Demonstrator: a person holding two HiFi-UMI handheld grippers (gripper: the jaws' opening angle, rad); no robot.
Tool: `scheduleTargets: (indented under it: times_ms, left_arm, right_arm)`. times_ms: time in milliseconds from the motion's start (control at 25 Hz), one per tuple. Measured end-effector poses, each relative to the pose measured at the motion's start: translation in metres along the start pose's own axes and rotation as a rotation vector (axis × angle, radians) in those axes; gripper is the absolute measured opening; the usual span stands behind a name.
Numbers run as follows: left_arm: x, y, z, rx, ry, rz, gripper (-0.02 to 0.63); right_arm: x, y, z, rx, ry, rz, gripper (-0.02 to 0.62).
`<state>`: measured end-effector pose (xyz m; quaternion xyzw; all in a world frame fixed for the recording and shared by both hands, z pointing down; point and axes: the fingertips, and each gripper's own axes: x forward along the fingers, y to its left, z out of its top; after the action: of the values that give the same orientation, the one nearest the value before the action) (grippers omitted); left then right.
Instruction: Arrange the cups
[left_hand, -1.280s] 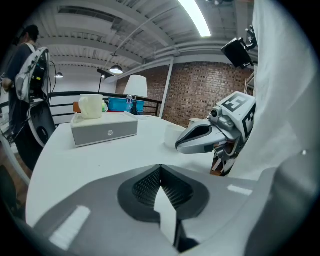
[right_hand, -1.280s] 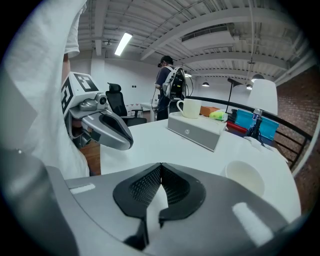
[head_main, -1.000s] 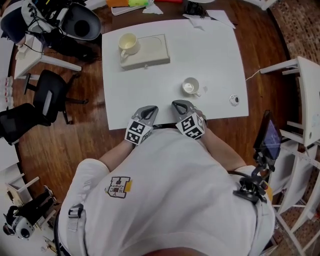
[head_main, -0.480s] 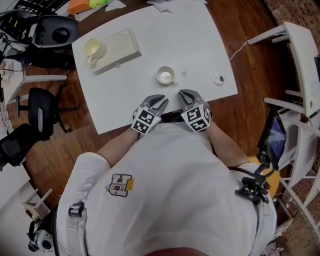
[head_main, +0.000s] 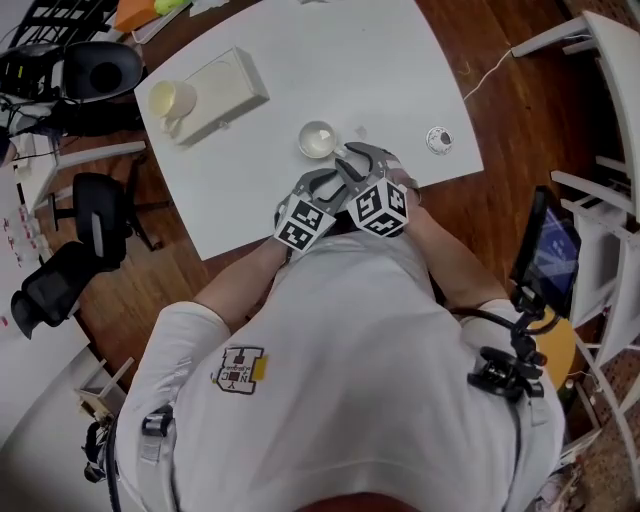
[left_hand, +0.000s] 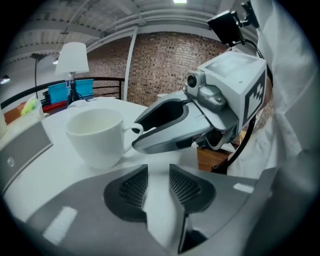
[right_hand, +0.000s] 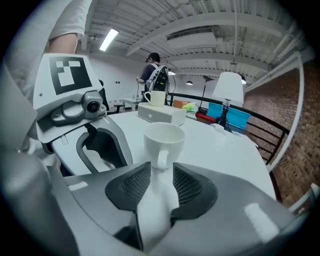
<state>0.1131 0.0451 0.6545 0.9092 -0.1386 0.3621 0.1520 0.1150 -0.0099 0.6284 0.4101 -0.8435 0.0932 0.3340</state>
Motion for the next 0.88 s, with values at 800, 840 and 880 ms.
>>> scheduleTargets:
  times_ms: [800,840,880]
  left_arm:
    - [-0.02,0.103,0.009,0.283,0.022,0.205,0.115]
    - [-0.019,0.103,0.01,0.301,0.023,0.201,0.115]
    - [-0.019,0.103,0.01,0.309,0.024,0.199,0.115]
  right_arm:
    - [0.019,-0.01,-0.001,-0.1,-0.013,0.02,0.048]
    - [0.018,-0.011,-0.001,-0.111,-0.015,0.025,0.046]
    - [0.018,-0.011,0.0,-0.125,-0.018,0.029,0.044]
